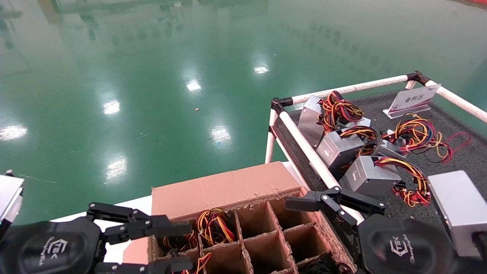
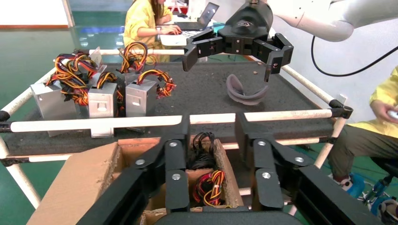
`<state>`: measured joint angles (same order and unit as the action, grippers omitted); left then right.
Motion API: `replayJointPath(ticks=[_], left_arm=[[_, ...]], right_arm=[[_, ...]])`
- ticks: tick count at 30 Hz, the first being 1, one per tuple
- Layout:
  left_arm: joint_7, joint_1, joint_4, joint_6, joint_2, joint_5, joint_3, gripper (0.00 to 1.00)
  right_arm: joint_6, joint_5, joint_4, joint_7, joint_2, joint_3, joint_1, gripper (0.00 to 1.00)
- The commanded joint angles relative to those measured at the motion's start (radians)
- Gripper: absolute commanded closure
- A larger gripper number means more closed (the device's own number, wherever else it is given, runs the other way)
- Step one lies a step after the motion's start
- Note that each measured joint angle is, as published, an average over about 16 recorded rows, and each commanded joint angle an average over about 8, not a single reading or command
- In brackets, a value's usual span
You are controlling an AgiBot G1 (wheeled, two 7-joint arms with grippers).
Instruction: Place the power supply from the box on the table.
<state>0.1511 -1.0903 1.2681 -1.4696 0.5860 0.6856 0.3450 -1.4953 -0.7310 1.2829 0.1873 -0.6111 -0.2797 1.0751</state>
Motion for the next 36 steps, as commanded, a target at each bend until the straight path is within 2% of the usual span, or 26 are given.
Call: replayJointPath(ticks=[1,12,13,19,20,21,29,36], left_arm=[[0.000,0.000,0.000,0.000,0.000,0.000,0.000,1.00],[0.000,0.000,0.000,0.000,0.000,0.000,0.000,0.99],[0.000,0.000,0.000,0.000,0.000,0.000,0.000,0.93],[0.000,0.000,0.000,0.000,0.000,0.000,0.000,0.18],[0.000,0.000,0.000,0.000,0.000,0.000,0.000,0.06],[0.000,0.000,0.000,0.000,0.000,0.000,0.000,0.00],[0.000,0.000,0.000,0.000,0.000,0.000,0.000,0.00],[0.000,0.000,0.000,0.000,0.000,0.000,0.000,0.00]], right_arm=[[0.000,0.000,0.000,0.000,0.000,0.000,0.000,0.00],[0.000,0.000,0.000,0.000,0.000,0.000,0.000,0.00],[0.000,0.000,0.000,0.000,0.000,0.000,0.000,0.00],[0.000,0.000,0.000,0.000,0.000,0.000,0.000,0.00],[0.000,0.000,0.000,0.000,0.000,0.000,0.000,0.00],[0.000,-0.001,0.000,0.000,0.000,0.000,0.000,0.00],[0.030,-0.072,-0.017,0.013,-0.010,-0.035,-0.007,0.00],[0.086,-0.176,-0.039,0.075,-0.038,-0.094,0.000,0.00]])
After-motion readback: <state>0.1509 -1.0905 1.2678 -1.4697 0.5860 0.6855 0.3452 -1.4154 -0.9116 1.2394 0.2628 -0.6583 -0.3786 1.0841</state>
